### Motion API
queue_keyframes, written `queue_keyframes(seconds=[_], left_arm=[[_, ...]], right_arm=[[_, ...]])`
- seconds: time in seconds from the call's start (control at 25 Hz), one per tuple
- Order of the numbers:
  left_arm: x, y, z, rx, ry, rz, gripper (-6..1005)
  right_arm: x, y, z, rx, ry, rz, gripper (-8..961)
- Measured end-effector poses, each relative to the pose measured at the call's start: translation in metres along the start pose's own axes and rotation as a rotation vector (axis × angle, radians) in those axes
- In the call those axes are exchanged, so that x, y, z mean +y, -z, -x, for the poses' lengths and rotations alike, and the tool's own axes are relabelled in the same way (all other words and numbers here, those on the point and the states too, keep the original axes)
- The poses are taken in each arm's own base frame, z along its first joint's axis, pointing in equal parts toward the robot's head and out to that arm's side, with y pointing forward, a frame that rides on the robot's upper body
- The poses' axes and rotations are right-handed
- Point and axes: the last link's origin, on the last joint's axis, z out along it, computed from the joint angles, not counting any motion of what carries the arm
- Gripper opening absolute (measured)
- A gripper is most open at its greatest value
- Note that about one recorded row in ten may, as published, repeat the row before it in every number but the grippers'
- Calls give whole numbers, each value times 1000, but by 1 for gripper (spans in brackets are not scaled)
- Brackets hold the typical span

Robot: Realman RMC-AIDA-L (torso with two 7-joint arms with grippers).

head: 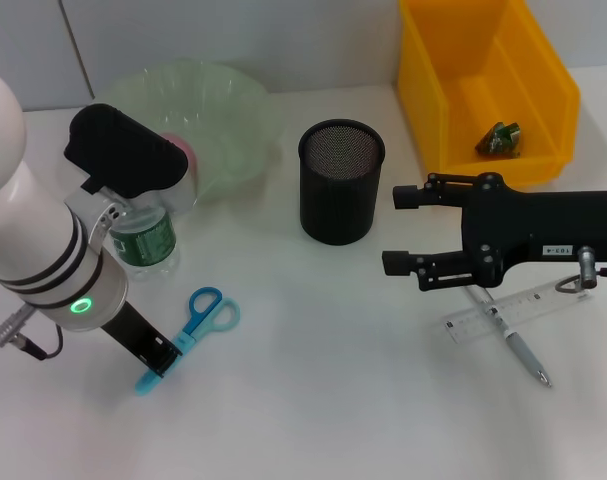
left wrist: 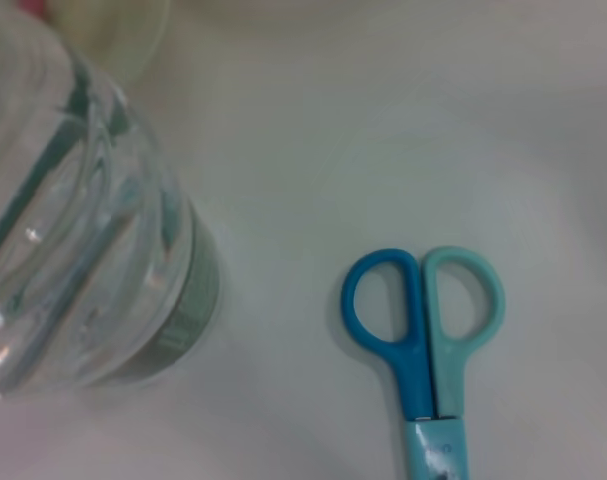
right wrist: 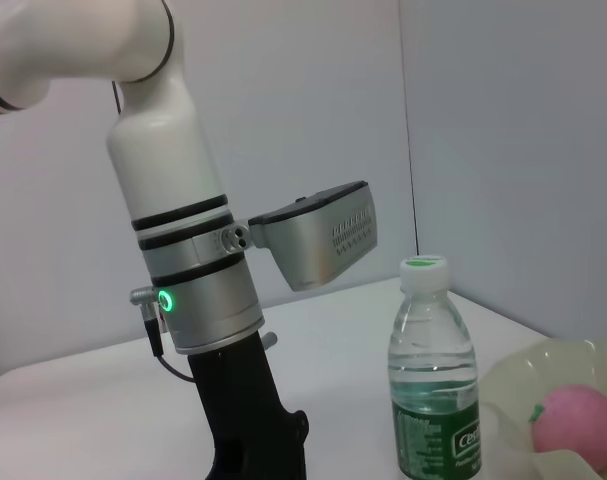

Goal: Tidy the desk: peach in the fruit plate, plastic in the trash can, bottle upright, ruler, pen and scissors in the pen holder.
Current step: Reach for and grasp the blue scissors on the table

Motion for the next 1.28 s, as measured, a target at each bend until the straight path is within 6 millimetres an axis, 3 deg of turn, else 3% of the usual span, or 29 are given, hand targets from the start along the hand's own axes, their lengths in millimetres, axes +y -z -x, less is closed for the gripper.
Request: queue_keyframes(seconds=[0.4, 0.6, 1.28], left_arm=[[0, 5, -10, 17, -48, -9, 280], [-1, 5, -11, 19, -48, -10, 451], [-1, -4, -4, -14, -35, -1, 445]], right_arm=[[-1, 0, 3, -7, -19, -3, 826], [-1, 1, 5, -22, -14, -6, 826], [-1, -5, 8, -15, 0, 17, 826]])
